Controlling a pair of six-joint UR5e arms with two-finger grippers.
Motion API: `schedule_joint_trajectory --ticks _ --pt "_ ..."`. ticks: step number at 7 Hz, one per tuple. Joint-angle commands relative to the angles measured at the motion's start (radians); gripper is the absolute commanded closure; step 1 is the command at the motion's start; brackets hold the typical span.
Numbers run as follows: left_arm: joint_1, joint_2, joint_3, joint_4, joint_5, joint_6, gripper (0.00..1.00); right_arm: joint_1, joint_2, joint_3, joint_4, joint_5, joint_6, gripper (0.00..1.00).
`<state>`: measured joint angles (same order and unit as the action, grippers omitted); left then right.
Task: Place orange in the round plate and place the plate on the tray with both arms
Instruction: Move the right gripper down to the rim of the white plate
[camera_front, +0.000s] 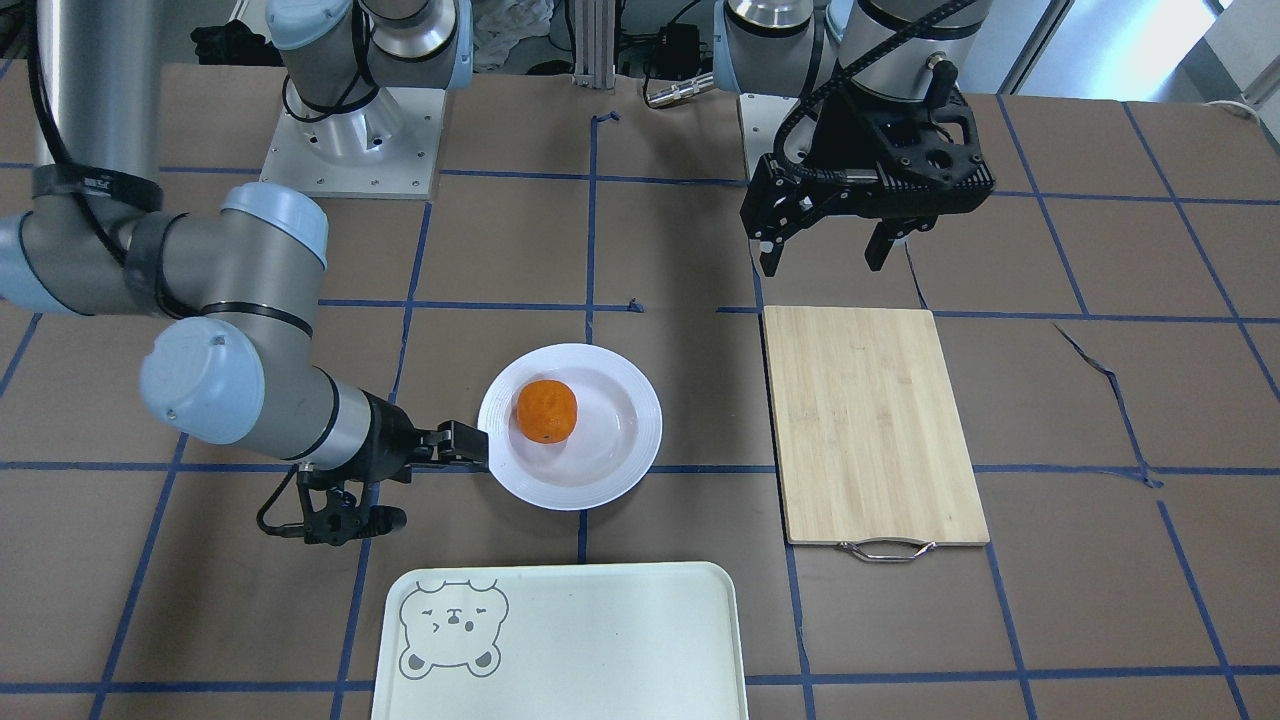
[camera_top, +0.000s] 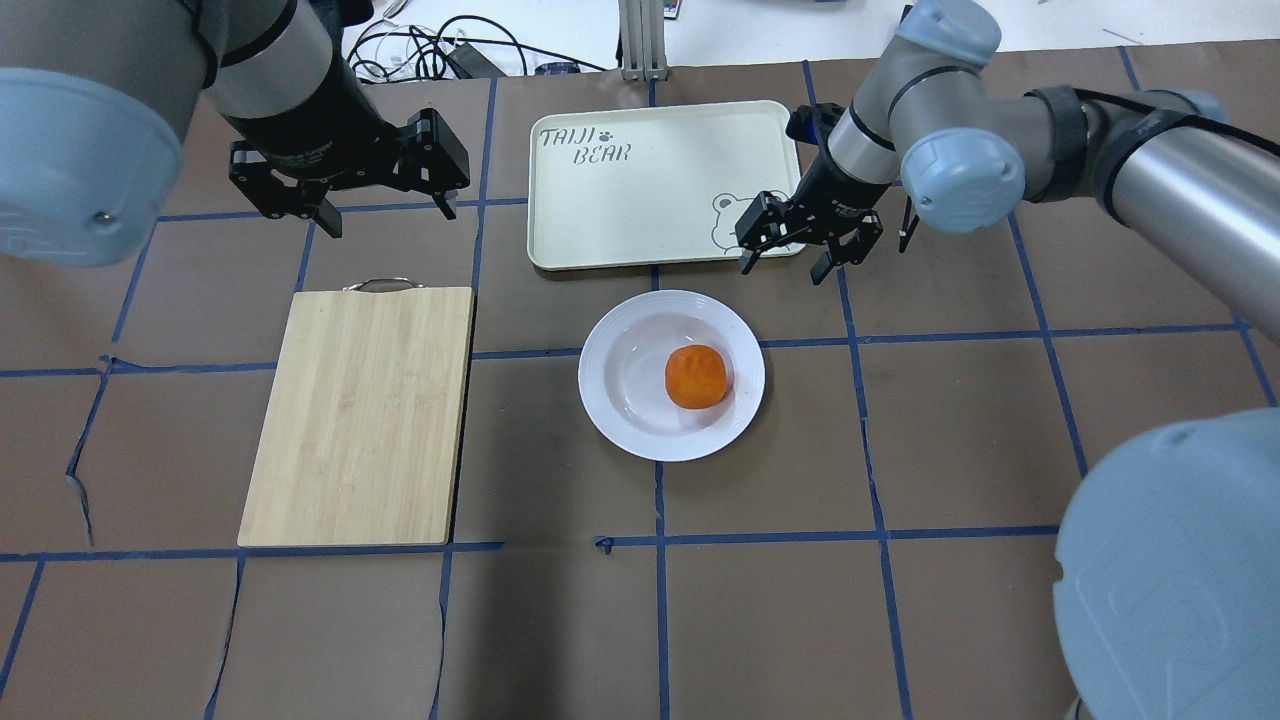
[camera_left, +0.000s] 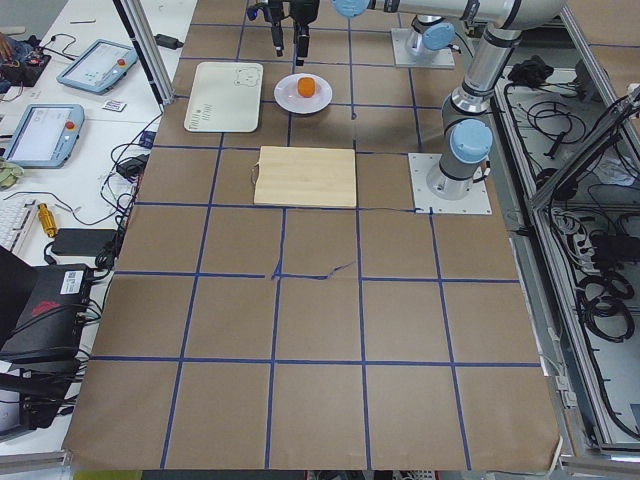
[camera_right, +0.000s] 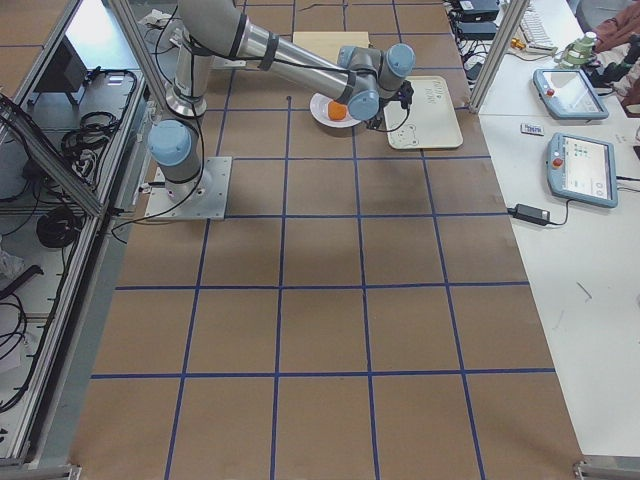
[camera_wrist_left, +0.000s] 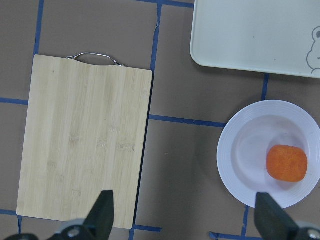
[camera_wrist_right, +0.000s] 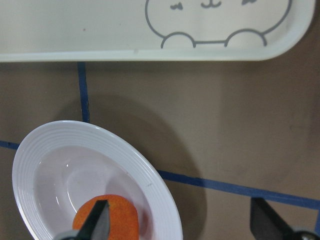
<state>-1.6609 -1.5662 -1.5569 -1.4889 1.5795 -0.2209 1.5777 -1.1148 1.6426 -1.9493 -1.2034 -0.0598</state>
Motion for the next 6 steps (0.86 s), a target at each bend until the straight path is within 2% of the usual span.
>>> schedule_joint_trajectory --ticks 1,2,4,5,6 --pt "0.001 0.000 0.000 -0.001 0.000 0.001 0.00 0.010 0.022 0.097 -0.119 0.030 0.011 0.00" --pt "0.001 0.002 0.000 -0.001 0.000 0.001 0.00 0.024 0.048 0.112 -0.196 0.031 0.043 0.07" --pt "0.003 0.002 0.000 -0.001 0.002 0.001 0.00 0.044 0.059 0.115 -0.208 0.030 0.063 0.16" --pt "0.001 0.002 0.000 -0.001 0.002 0.001 0.00 0.048 0.058 0.149 -0.218 0.057 0.127 0.18" --pt "0.001 0.002 0.001 -0.005 0.002 0.001 0.00 0.048 0.056 0.169 -0.226 0.100 0.158 0.34"
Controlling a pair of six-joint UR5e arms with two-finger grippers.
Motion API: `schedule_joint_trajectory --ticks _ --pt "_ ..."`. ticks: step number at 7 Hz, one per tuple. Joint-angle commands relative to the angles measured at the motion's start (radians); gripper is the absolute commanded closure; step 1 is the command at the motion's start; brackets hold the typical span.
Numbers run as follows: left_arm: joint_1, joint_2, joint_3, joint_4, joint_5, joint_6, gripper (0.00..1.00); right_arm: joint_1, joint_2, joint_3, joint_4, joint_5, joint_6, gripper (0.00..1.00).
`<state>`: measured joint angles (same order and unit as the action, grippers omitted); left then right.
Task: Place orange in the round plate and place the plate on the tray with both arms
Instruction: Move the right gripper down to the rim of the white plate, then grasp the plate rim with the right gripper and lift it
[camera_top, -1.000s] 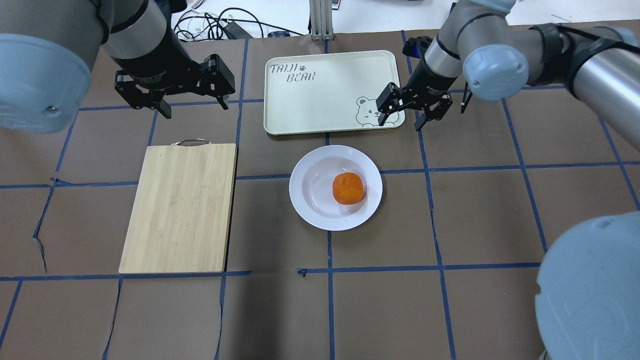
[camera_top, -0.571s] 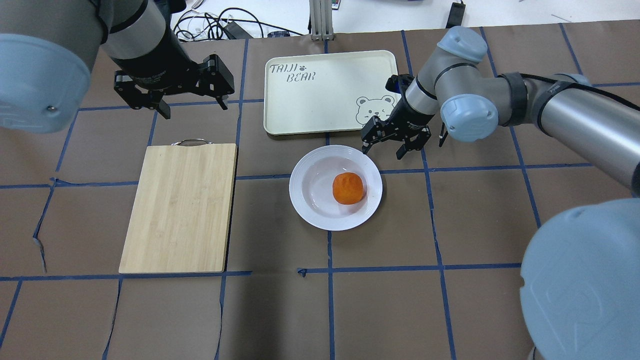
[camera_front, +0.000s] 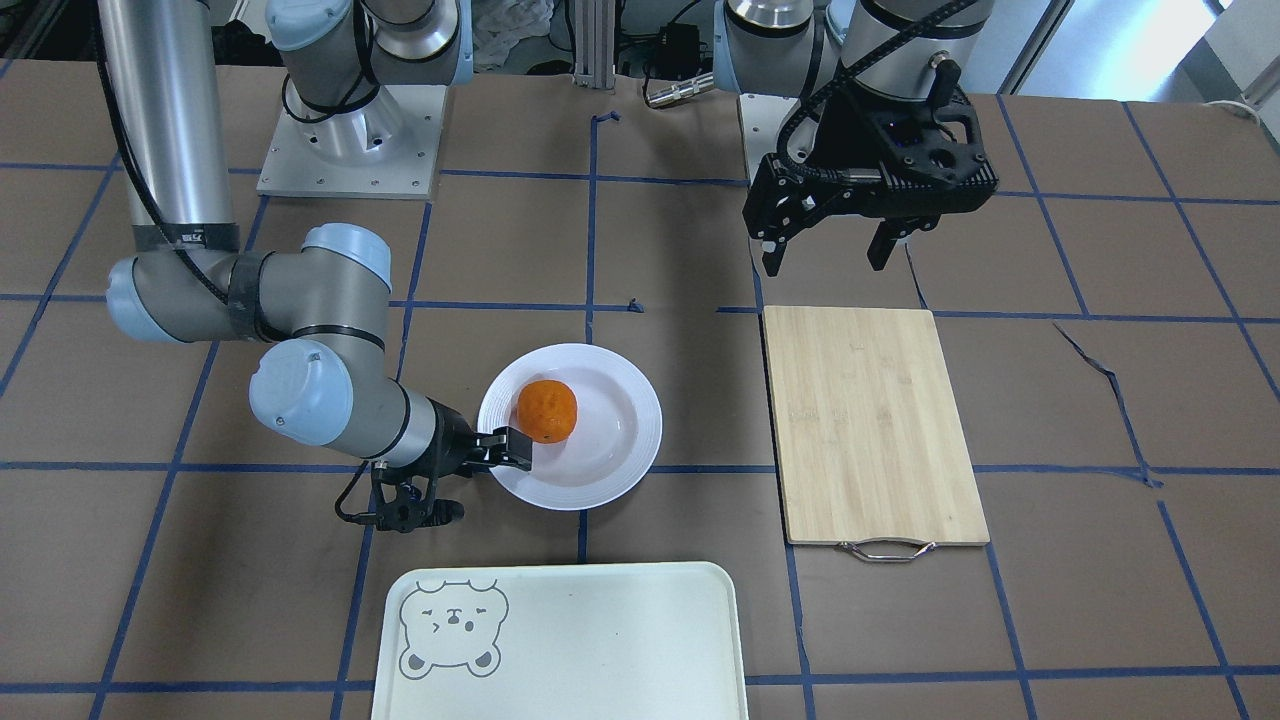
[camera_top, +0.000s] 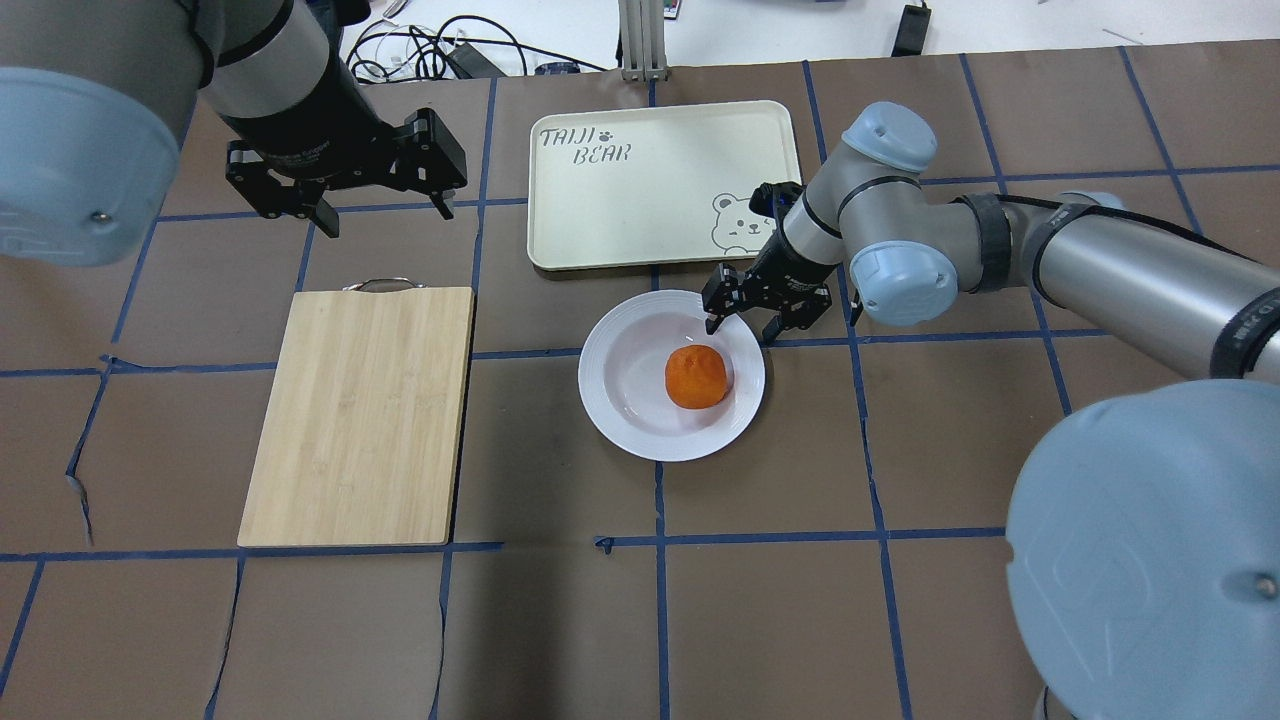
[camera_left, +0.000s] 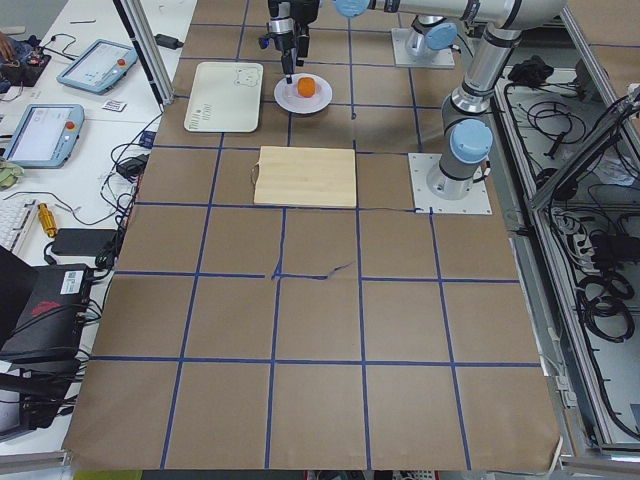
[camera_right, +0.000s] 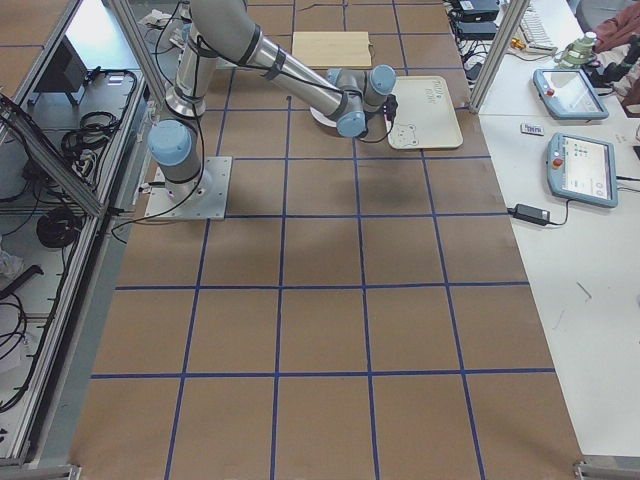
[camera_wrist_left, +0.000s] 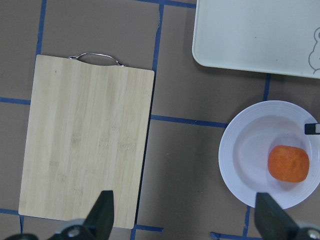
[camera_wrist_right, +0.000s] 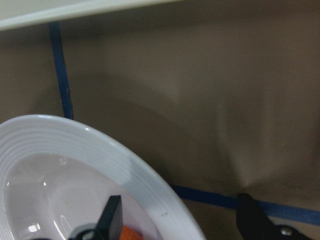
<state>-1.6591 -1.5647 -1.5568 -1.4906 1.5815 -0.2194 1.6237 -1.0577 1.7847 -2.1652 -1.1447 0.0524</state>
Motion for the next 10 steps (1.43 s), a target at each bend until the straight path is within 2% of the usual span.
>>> schedule_joint_trajectory --ticks 1,2,3,6,9,10 --pt "0.001 0.000 0.001 -0.003 0.000 0.000 0.00 0.002 -0.002 0.030 -0.007 0.043 0.056 0.46" --pt "0.001 0.000 0.001 -0.007 0.000 0.000 0.00 0.005 -0.011 0.030 -0.007 0.039 0.075 0.58" --pt "-0.001 0.002 0.001 -0.007 0.000 0.000 0.00 0.031 -0.011 0.030 -0.007 0.049 0.105 0.98" --pt "-0.001 0.000 0.001 -0.007 -0.001 0.000 0.00 0.060 -0.056 0.024 -0.005 0.060 0.257 1.00" --pt "-0.001 0.002 0.001 -0.007 0.000 0.000 0.00 0.084 -0.123 0.019 -0.027 0.060 0.261 1.00" --pt "-0.001 0.002 0.001 -0.007 -0.001 0.000 0.00 0.081 -0.122 0.024 -0.151 0.060 0.265 1.00"
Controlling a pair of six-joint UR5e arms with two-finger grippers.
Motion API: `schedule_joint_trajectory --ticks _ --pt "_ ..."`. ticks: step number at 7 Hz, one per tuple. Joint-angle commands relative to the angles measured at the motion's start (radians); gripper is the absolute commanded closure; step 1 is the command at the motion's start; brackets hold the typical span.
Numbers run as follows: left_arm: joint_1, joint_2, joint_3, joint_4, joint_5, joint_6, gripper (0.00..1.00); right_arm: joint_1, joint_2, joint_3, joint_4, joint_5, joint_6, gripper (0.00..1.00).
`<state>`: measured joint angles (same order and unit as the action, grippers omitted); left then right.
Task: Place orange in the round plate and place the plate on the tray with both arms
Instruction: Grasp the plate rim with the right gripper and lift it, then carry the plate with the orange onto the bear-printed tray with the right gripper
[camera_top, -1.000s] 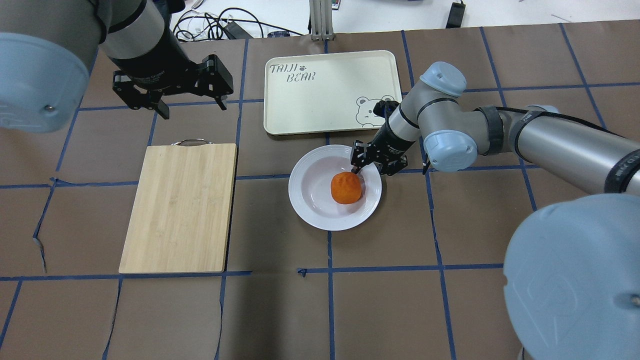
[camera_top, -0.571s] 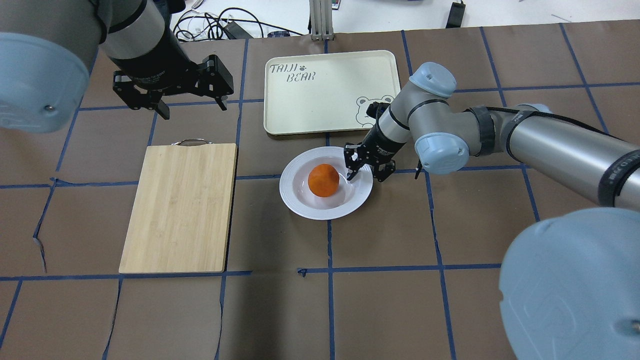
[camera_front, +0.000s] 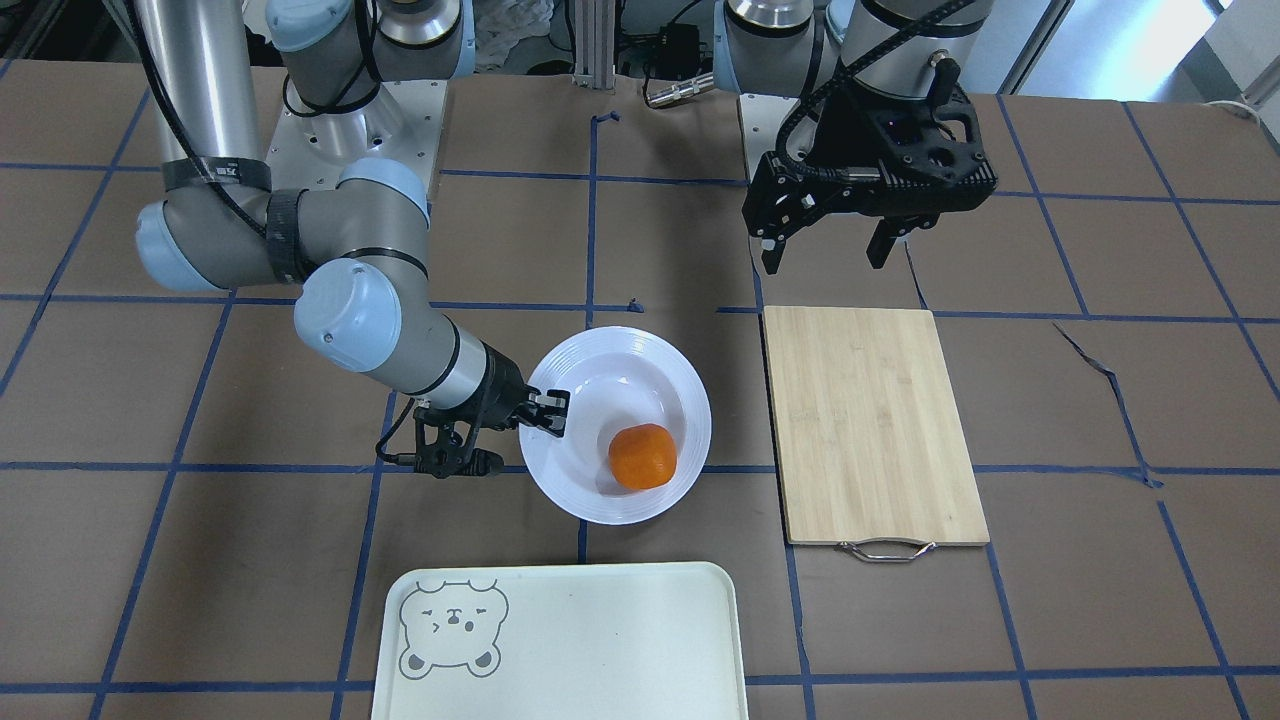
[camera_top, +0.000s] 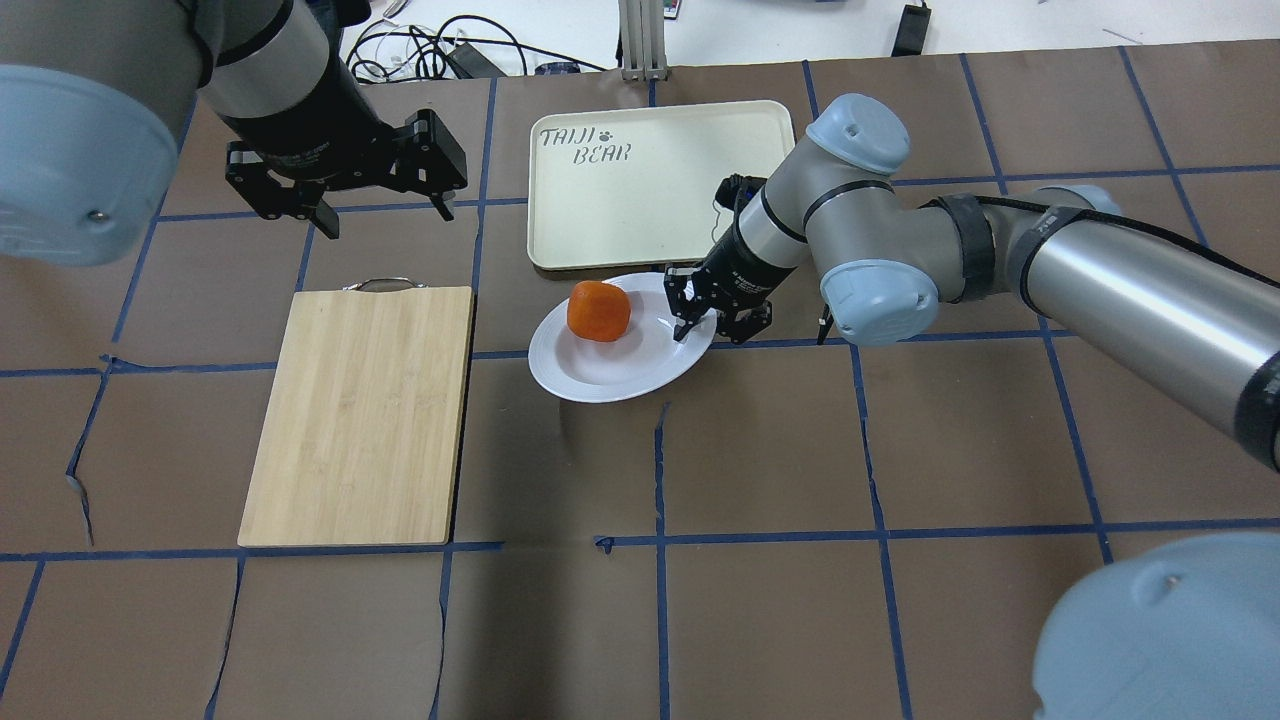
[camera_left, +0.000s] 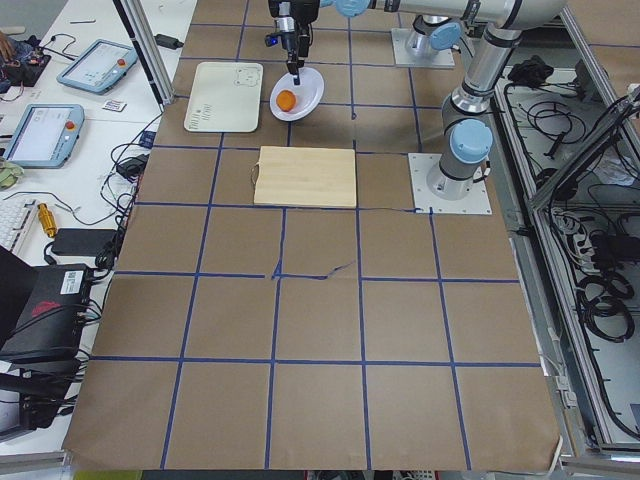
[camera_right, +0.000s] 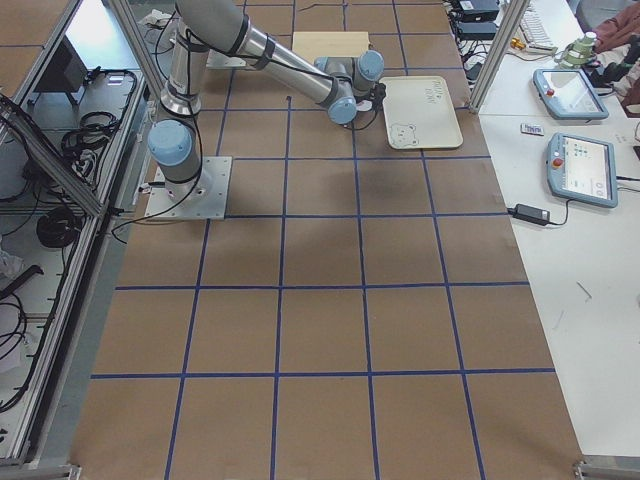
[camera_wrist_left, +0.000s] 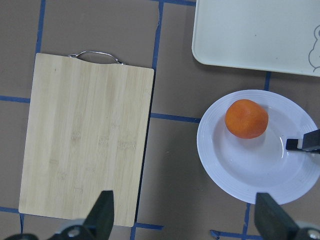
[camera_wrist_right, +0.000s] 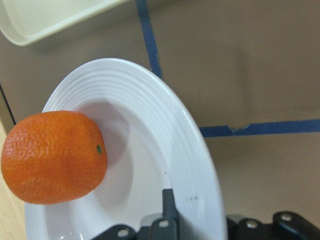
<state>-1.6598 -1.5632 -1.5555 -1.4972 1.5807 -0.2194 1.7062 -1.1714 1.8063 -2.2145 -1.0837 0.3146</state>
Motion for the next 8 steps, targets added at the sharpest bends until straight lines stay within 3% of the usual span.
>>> schedule_joint_trajectory --ticks 1,3,6,8 --pt "0.002 -0.001 0.000 0.000 0.001 0.000 0.00 -0.011 -0.004 -0.014 -0.155 0.001 0.000 1.00" --pt "0.002 0.000 0.000 0.002 -0.001 0.000 0.00 -0.068 0.083 -0.135 -0.203 -0.001 -0.003 1.00" --pt "0.002 -0.001 0.000 0.000 0.001 0.000 0.00 -0.079 0.322 -0.475 -0.228 0.001 0.003 1.00" --pt "0.002 0.000 0.000 0.000 0.001 0.000 0.00 -0.080 0.375 -0.518 -0.231 -0.007 -0.006 1.00"
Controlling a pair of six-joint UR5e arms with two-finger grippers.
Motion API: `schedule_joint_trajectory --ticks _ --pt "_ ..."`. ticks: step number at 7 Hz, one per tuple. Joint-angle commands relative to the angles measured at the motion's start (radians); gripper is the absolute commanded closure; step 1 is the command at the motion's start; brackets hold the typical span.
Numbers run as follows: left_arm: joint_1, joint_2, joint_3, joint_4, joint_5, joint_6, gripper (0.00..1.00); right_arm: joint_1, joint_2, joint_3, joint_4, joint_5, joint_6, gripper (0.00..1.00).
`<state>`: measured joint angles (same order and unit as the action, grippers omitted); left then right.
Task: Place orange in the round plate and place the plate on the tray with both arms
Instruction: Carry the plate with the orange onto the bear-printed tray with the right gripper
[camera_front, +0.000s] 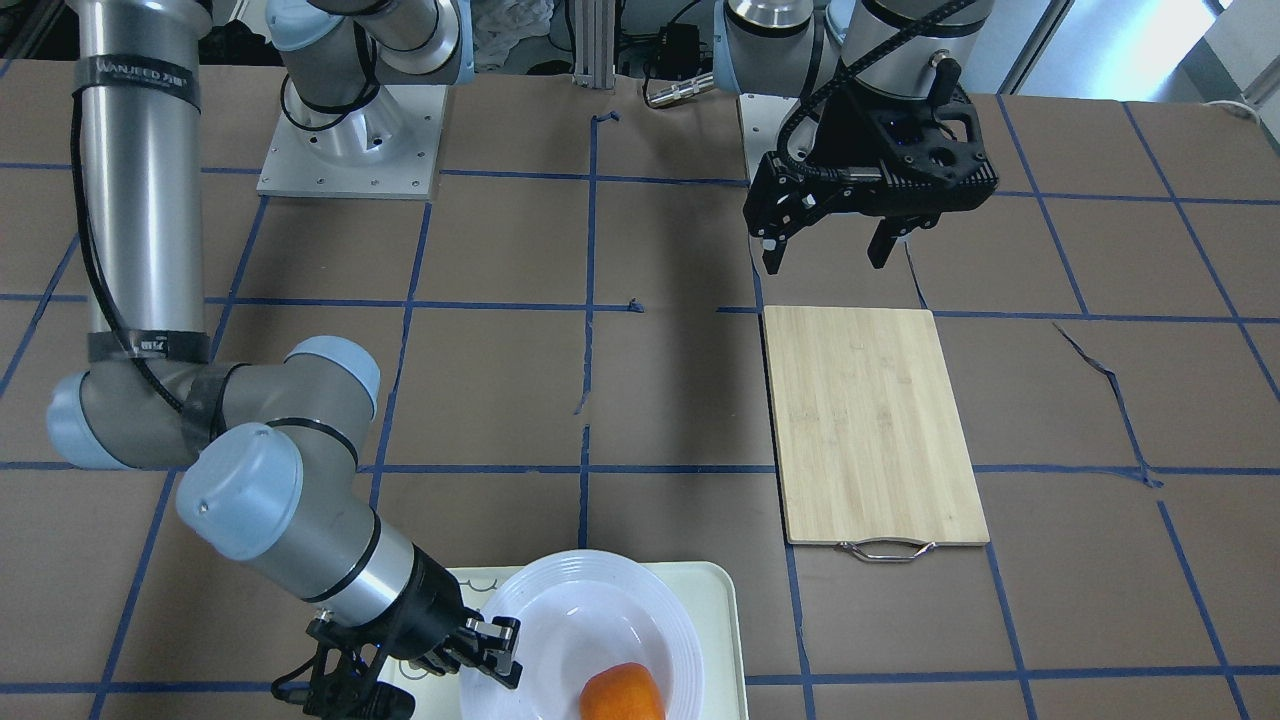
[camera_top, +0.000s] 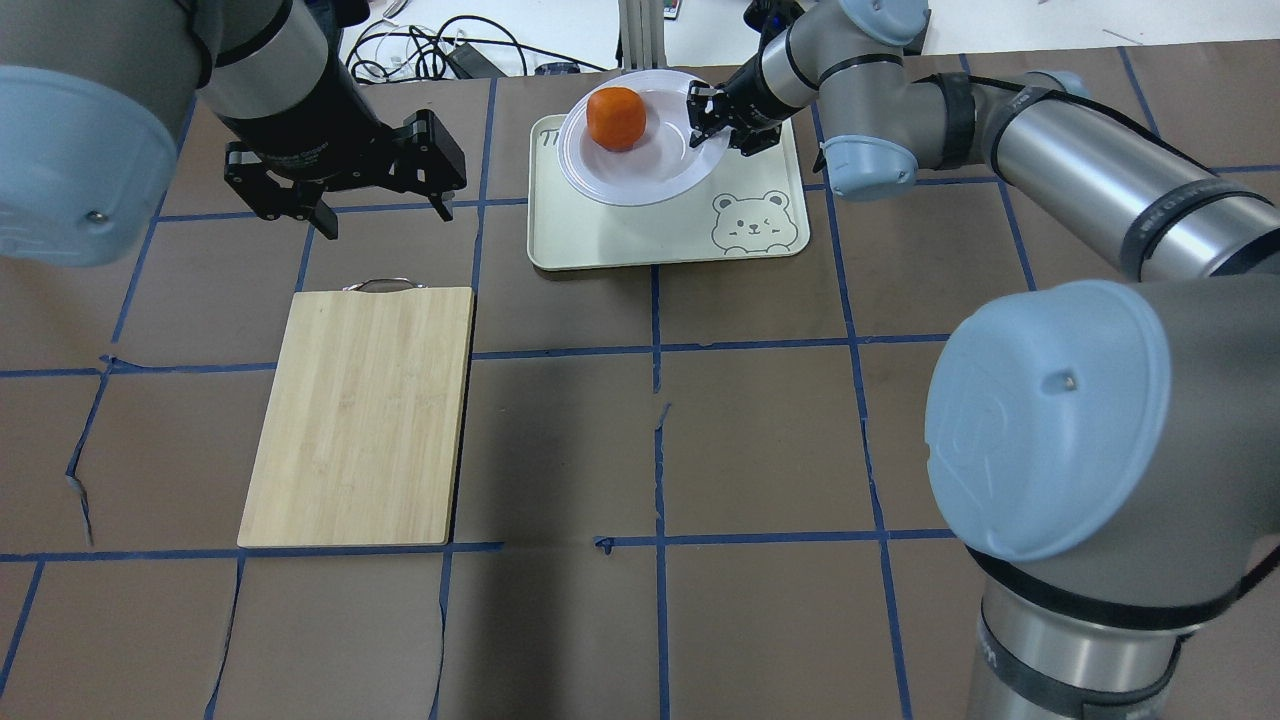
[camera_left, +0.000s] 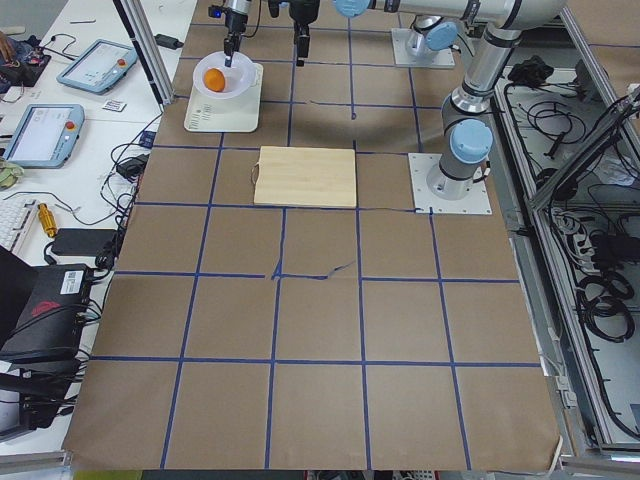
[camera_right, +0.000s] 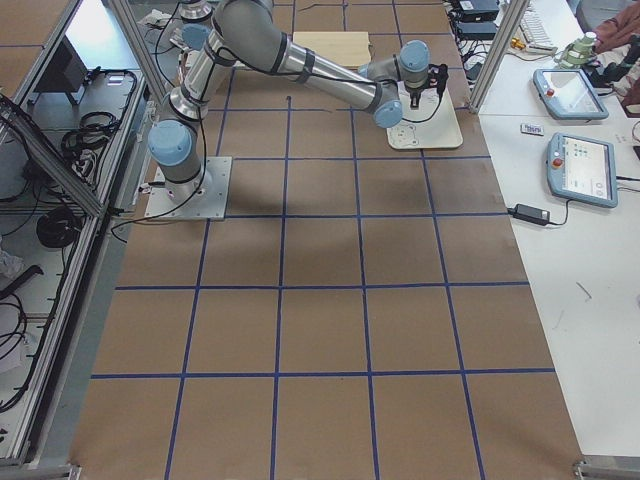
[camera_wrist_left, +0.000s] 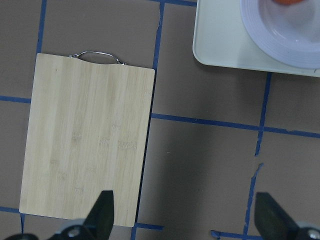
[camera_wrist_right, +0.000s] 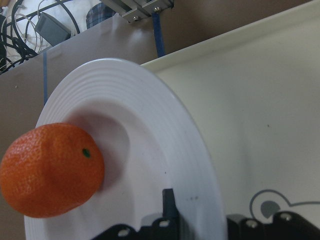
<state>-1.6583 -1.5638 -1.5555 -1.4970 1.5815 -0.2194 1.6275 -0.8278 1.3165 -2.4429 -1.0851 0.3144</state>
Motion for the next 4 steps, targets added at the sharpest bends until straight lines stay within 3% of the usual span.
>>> schedule_joint_trajectory --ticks 1,3,4 --pt "0.000 0.001 0.000 0.000 0.000 0.000 0.00 -0.003 0.039 -0.025 -0.001 -0.015 0.002 1.00" --pt "0.000 0.001 0.000 0.001 -0.002 0.000 0.00 -0.003 0.044 0.001 -0.021 -0.015 -0.001 1.00" --pt "0.000 0.001 0.000 0.001 0.000 0.000 0.00 -0.003 0.050 0.009 -0.037 -0.019 -0.001 0.86"
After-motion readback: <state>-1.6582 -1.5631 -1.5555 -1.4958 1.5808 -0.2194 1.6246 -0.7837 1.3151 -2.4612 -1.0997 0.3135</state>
